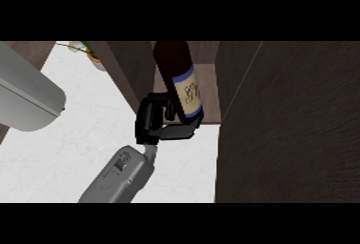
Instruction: Pick up the wine, place it into the cabinet and close the cabinet
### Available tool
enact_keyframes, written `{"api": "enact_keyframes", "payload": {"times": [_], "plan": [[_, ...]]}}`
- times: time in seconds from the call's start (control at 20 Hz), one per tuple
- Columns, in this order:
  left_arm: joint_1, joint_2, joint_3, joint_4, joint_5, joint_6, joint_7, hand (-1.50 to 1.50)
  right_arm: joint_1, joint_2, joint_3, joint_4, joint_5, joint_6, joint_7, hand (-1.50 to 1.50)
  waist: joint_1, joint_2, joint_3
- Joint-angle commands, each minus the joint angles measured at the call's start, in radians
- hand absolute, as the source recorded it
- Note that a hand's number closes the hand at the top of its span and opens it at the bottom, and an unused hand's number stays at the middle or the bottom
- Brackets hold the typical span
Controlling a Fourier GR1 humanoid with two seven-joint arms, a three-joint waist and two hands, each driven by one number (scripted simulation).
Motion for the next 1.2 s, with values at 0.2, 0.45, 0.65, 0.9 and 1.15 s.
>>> {"api": "enact_keyframes", "payload": {"times": [0.2, 0.45, 0.65, 0.9, 1.15], "plan": [[-0.029, 0.000, -0.083, 0.110, 0.125, 0.067, -0.075, 1.50, 0.070, 0.002, -0.008, -0.027, -0.028, 0.033, -0.014, -1.50, -0.002, -0.001, 0.000], [0.008, 0.000, -0.078, 0.274, 0.189, -0.022, -0.262, 1.50, 0.056, -0.007, -0.042, 0.058, -0.035, 0.072, -0.097, -1.50, -0.005, 0.001, 0.000], [-0.058, 0.000, -0.036, 0.334, 0.253, -0.056, -0.258, 1.50, 0.040, 0.015, 0.022, -0.057, 0.010, -0.002, 0.028, -1.50, -0.003, 0.001, 0.000], [-0.132, 0.000, -0.018, 0.441, 0.388, -0.165, -0.293, 1.50, 0.057, 0.035, 0.003, 0.058, 0.019, 0.043, -0.109, -1.50, -0.011, 0.003, 0.000], [-0.177, 0.000, 0.006, 0.573, 0.384, -0.252, -0.345, 1.50, 0.063, 0.032, 0.011, -0.013, -0.001, 0.009, -0.016, -1.50, -0.007, 0.002, 0.000]]}}
